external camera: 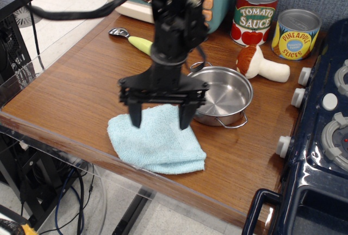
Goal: Slide the blue rag until it is next to the spoon in fron of the microwave.
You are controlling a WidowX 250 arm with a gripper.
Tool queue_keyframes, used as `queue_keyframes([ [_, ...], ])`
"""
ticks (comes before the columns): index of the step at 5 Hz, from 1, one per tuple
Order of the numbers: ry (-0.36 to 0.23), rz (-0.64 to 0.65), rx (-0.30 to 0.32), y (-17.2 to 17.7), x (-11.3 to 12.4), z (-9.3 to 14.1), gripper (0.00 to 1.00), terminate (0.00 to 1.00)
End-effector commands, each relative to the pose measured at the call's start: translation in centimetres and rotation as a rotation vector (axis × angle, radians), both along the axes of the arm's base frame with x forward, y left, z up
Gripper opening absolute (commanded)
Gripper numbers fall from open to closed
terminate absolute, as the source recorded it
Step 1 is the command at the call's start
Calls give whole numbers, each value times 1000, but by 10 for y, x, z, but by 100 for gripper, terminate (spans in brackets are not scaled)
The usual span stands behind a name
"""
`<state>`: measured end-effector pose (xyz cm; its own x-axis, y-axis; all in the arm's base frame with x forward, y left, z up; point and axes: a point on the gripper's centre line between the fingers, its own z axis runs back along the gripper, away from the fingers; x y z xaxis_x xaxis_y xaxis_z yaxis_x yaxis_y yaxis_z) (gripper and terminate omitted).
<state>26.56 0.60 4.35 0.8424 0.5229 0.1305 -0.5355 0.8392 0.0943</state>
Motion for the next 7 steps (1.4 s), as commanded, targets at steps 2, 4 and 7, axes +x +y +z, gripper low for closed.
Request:
queue_keyframes([
  [2, 5, -56, -94, -1, 1, -36, 100, 0],
  [4, 2, 53, -100, 34, 12, -40, 100, 0],
  [7, 19, 317, -93, 120, 39, -40, 100, 0],
])
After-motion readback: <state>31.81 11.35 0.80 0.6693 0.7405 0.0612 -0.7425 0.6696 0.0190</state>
